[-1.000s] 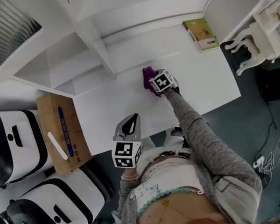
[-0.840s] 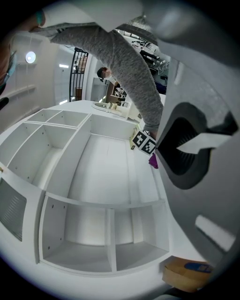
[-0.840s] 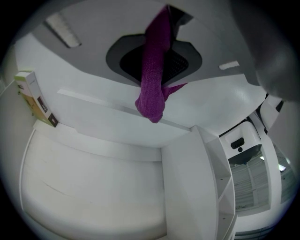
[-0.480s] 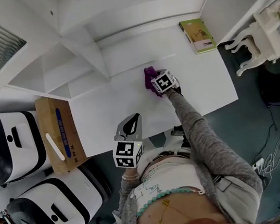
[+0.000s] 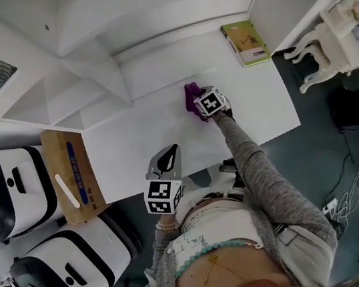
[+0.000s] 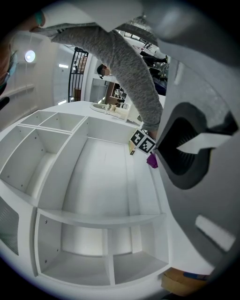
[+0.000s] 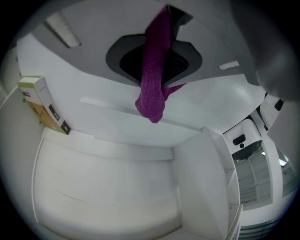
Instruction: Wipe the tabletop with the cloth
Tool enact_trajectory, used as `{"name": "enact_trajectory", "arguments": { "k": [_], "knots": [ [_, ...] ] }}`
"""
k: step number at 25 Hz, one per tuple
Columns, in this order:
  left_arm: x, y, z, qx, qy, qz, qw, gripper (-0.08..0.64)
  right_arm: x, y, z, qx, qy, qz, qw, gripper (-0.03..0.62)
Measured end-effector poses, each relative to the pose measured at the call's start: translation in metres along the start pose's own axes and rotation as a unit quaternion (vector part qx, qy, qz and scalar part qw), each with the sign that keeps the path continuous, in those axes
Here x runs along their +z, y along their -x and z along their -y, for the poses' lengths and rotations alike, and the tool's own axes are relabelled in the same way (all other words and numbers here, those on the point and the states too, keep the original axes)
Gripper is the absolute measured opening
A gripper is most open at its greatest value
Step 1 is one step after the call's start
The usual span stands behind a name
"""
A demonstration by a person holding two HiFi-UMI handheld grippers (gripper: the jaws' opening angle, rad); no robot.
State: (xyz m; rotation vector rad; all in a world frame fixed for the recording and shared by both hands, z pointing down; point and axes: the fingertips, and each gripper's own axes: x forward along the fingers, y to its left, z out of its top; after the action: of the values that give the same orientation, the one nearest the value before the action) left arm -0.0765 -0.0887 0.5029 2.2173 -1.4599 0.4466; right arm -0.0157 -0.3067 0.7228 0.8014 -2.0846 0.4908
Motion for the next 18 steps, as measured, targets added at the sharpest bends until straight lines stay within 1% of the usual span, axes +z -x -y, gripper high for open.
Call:
{"name": "enact_trajectory", "arguments": {
  "k": [3,8,18],
  "knots": [
    [0.001,-0.007,0.006,-0.004,0.000,-0.001,1.0000,0.000,0.000,0.003,0.015,-0.007,0.001,0.012,1.000,0.100],
    [0.002,-0.021,0.017,-0.011,-0.004,-0.005,0.9999,0.000,-0.009,0.010,0.035,-0.010,-0.010,0.009,1.000,0.100],
    [0.012,-0.046,0.040,-0.018,-0.011,-0.004,0.9998,0.000,-0.018,0.018,0.058,-0.006,-0.008,0.012,1.000,0.100]
  ]
}}
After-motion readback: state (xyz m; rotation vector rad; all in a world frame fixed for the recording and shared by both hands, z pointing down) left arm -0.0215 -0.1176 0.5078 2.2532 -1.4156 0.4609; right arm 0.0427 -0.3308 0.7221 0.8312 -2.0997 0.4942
